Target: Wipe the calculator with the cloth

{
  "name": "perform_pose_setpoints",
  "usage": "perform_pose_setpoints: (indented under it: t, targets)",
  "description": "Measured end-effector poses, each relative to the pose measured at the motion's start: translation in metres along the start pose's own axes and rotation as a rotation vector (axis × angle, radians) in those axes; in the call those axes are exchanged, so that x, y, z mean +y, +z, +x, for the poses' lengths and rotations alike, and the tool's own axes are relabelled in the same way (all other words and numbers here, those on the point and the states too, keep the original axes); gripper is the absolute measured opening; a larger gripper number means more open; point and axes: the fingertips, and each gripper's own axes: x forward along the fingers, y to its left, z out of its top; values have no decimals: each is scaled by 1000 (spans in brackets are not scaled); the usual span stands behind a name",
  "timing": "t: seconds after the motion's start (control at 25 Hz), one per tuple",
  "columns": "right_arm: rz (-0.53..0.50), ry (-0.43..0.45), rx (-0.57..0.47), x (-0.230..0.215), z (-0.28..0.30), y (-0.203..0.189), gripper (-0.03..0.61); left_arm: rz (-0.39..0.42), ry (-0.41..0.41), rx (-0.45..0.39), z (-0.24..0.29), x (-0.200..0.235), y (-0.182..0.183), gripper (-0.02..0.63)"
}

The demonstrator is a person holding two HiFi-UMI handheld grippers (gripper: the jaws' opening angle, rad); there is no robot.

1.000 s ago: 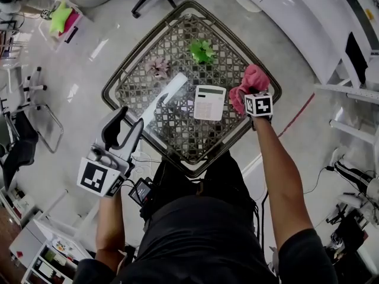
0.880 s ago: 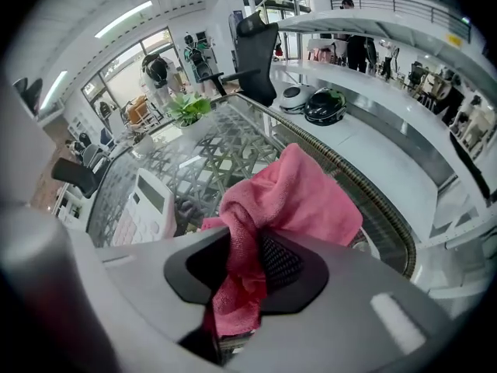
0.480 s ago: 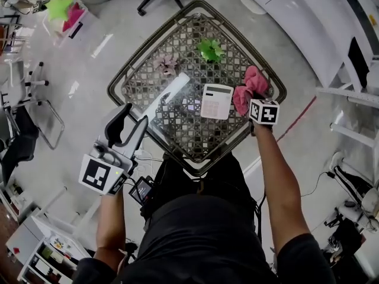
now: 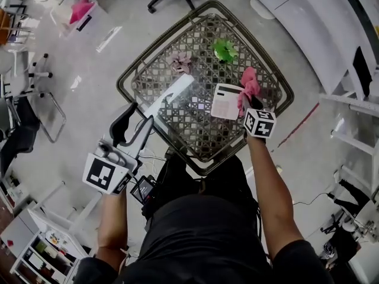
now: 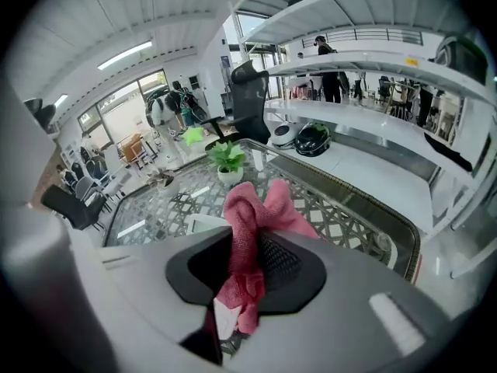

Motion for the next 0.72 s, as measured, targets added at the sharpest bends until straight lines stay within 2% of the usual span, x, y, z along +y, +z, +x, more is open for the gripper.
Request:
perform_pose_setpoints:
  t: [0.28, 0.44, 0.72]
  targets:
    - [-65, 17, 6, 44, 25, 6, 74, -28, 33, -21, -18, 8, -7, 198]
    - [-75, 44, 33, 82, 35, -16, 74, -45, 28, 9, -32, 14, -16, 198]
    - [-251, 128, 94, 116, 50, -24, 74, -45, 37, -14, -28, 18, -14, 198]
